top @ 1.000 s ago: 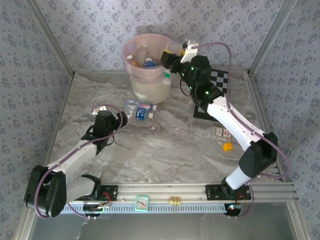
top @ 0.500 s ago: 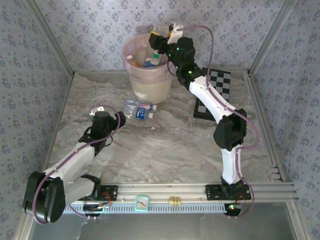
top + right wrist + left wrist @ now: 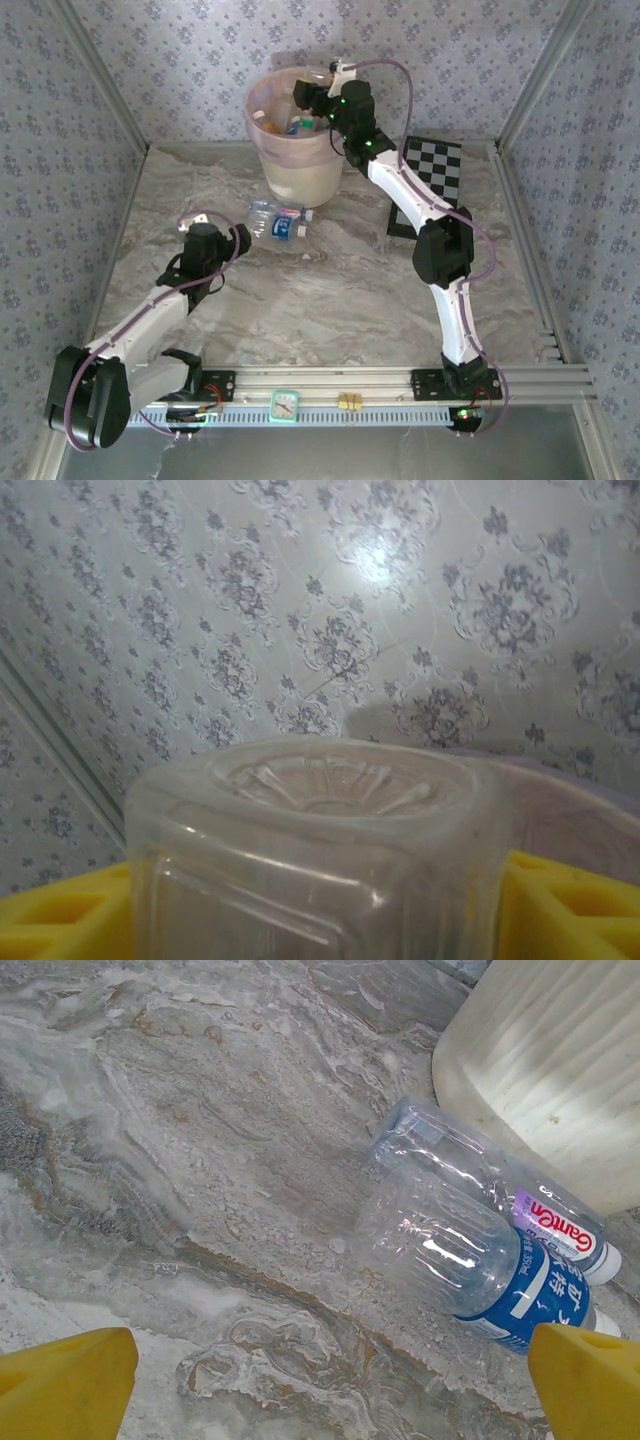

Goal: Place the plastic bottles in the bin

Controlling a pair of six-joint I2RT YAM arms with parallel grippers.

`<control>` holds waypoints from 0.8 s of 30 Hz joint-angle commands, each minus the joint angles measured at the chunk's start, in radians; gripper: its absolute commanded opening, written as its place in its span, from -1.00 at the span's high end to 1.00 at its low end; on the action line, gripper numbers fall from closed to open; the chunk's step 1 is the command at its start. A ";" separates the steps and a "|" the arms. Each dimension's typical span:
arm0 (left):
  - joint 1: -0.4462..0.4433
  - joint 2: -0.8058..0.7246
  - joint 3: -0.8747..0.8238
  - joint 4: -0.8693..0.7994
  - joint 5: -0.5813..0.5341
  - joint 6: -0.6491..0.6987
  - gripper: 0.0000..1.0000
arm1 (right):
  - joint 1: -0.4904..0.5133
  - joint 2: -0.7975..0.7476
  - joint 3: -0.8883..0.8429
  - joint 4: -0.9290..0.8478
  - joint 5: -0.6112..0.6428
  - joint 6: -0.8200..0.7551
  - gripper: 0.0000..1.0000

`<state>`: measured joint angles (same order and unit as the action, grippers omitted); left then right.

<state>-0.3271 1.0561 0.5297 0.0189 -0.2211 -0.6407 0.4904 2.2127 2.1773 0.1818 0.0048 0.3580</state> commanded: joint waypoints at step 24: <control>0.013 0.064 0.124 0.004 0.020 0.067 -1.00 | 0.038 -0.370 -0.268 -0.189 0.093 -0.182 -1.00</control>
<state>-0.3260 1.0996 0.5957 0.0029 -0.2203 -0.6178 0.5125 1.9156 1.9743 0.0532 0.0902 0.2146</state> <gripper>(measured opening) 0.997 0.997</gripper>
